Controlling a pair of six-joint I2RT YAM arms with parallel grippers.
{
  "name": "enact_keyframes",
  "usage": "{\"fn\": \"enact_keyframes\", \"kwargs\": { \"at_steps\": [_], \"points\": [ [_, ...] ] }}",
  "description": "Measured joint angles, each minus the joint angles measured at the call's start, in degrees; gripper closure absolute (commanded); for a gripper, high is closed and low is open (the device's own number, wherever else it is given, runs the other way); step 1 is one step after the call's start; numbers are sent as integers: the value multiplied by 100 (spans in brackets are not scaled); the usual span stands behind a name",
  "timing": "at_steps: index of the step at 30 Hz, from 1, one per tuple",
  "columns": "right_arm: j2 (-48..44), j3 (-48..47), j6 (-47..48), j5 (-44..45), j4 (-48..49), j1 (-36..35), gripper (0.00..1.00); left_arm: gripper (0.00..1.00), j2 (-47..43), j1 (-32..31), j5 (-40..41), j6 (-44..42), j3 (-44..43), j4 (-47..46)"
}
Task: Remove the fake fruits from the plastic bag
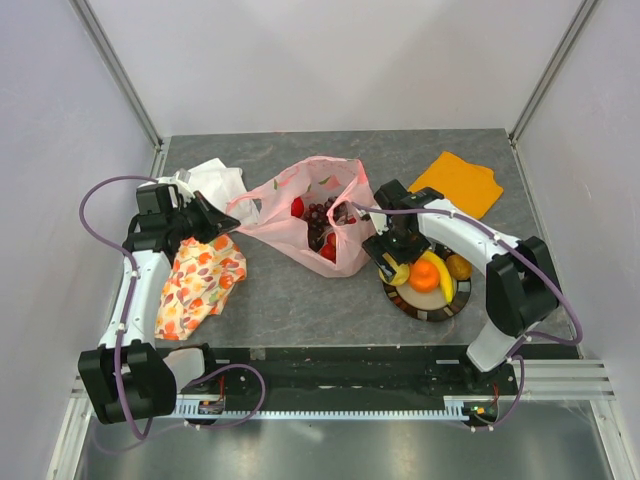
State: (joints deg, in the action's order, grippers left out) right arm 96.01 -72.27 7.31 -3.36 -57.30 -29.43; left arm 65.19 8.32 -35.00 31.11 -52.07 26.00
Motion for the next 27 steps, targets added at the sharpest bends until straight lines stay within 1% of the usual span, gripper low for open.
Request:
{"fn": "enact_keyframes", "kwargs": {
  "at_steps": [7, 13, 27],
  "points": [
    [160, -31, 2, 133, 37, 0, 7, 98, 0, 2, -7, 20, 0, -7],
    [247, -297, 24, 249, 122, 0, 7, 98, 7, 4, -9, 46, 0, -50],
    [601, -415, 245, 813, 387, 79, 7, 98, 55, 9, -17, 70, 0, -92]
  ]
}}
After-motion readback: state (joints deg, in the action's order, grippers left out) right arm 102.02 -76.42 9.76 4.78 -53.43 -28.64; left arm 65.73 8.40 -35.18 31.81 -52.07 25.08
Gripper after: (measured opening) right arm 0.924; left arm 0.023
